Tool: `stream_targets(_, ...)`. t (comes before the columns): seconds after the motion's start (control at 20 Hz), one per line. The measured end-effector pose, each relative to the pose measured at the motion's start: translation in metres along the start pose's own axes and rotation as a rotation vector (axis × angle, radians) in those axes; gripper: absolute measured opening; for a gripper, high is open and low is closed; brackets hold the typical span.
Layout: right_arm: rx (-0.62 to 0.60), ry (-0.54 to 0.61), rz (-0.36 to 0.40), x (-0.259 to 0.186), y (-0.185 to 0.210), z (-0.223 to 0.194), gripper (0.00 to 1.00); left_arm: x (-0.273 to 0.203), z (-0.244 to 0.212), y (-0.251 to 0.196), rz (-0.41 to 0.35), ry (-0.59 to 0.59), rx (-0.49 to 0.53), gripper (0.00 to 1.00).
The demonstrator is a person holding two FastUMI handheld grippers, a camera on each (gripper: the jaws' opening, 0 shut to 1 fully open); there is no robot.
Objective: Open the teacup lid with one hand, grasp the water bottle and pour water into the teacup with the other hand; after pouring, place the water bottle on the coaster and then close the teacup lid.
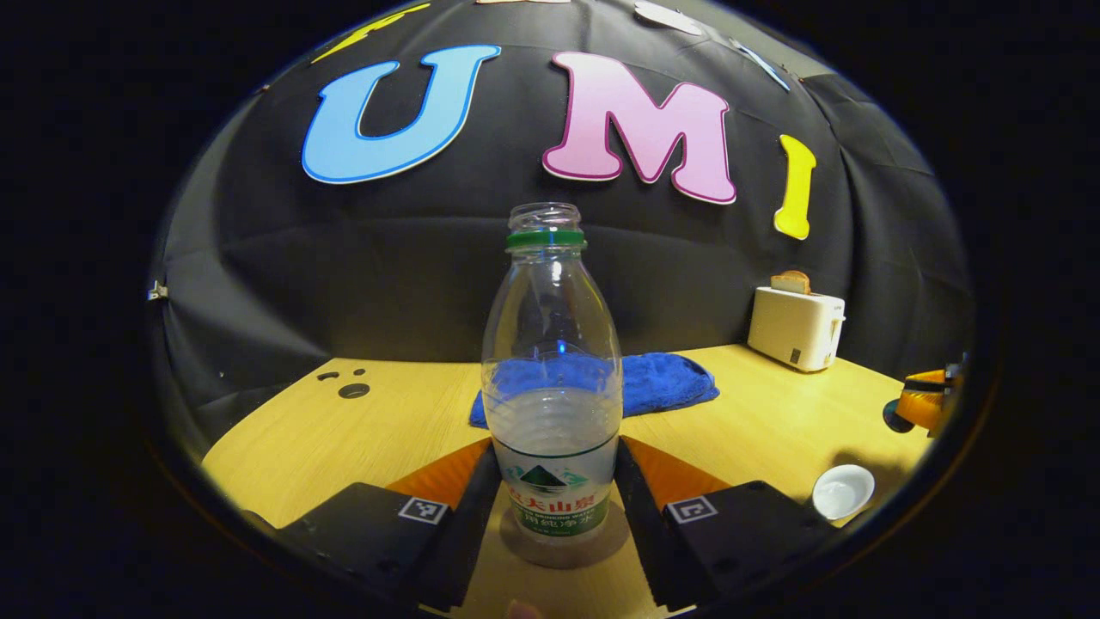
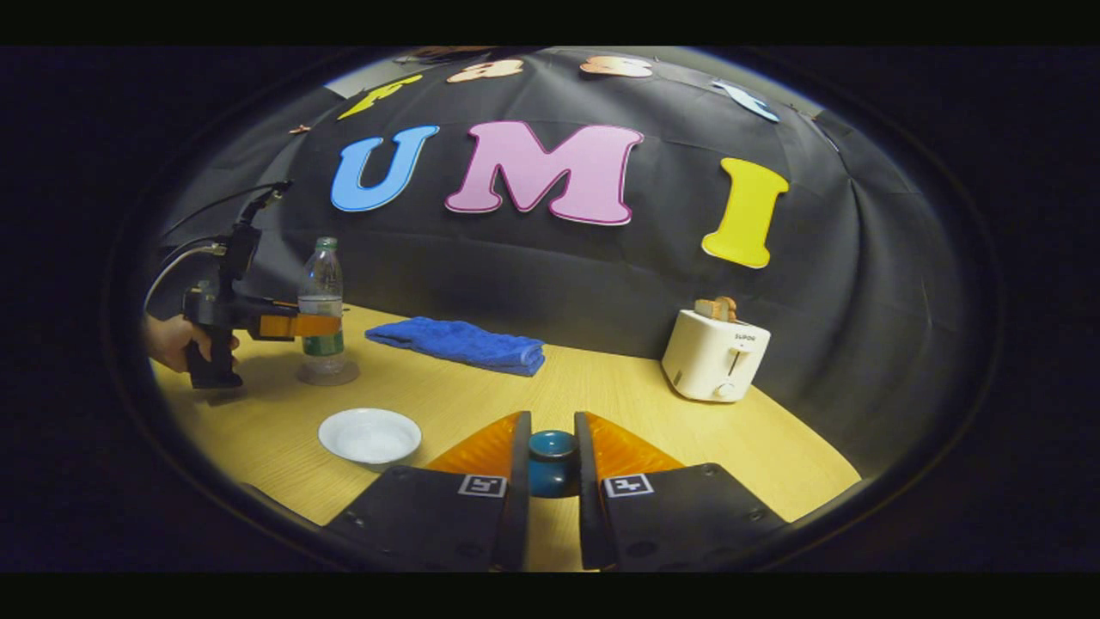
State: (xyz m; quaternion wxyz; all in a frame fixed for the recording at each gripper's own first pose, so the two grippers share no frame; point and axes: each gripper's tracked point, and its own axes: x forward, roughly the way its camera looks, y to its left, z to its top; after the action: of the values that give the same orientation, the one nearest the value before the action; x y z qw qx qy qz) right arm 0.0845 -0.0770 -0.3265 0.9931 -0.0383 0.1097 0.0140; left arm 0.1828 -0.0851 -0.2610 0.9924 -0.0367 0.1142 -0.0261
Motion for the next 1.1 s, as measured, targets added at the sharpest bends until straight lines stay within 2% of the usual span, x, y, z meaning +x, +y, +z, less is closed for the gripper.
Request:
stream_targets(0.05,0.000,0.001,0.000,0.000,0.000,-0.001,0.31,-0.002,-0.002,-0.001,-0.005,0.002,0.005,0.79)
stream_targets(0.1,0.001,0.002,0.002,0.002,0.001,0.000,0.26,-0.001,-0.003,-0.003,-0.011,0.007,0.013,0.80)
stream_targets(0.15,0.002,0.002,0.003,0.004,0.001,0.001,0.26,-0.002,-0.005,-0.005,-0.018,0.014,0.016,0.81)
stream_targets(0.2,0.003,0.002,0.006,0.006,0.002,0.001,0.31,-0.001,-0.007,-0.007,-0.027,0.022,0.009,0.85)
stream_targets(0.25,0.003,0.003,0.008,0.006,0.002,0.001,0.31,0.000,-0.008,-0.008,-0.027,0.025,-0.001,0.91)
stream_targets(0.4,0.004,0.002,0.023,0.005,0.007,0.005,0.31,-0.004,-0.016,-0.006,-0.014,0.043,-0.033,0.95)
stream_targets(0.5,0.006,-0.004,0.043,0.006,0.013,0.009,0.31,-0.011,-0.024,-0.007,-0.013,0.063,-0.042,0.95)
stream_targets(0.55,0.011,-0.010,0.054,0.006,0.017,0.013,0.26,-0.017,-0.028,-0.007,-0.013,0.069,-0.037,0.95)
stream_targets(0.6,0.021,-0.016,0.069,0.006,0.023,0.017,0.30,-0.023,-0.030,-0.007,-0.012,0.074,-0.027,0.95)
stream_targets(0.75,0.059,-0.029,0.126,0.009,0.047,0.024,0.31,-0.044,-0.038,-0.004,-0.007,0.091,-0.020,0.95)
stream_targets(0.9,0.081,-0.033,0.190,0.010,0.075,0.026,0.22,-0.067,-0.043,0.002,0.015,0.097,-0.034,0.95)
stream_targets(0.95,0.085,-0.030,0.212,0.010,0.084,0.025,0.22,-0.074,-0.043,0.004,0.025,0.092,-0.032,0.95)
stream_targets(1.05,0.086,-0.019,0.248,0.012,0.101,0.021,0.31,-0.087,-0.040,0.008,0.044,0.082,-0.034,0.95)
stream_targets(1.1,0.087,-0.016,0.262,0.011,0.106,0.018,0.31,-0.092,-0.039,0.010,0.048,0.078,-0.033,0.95)
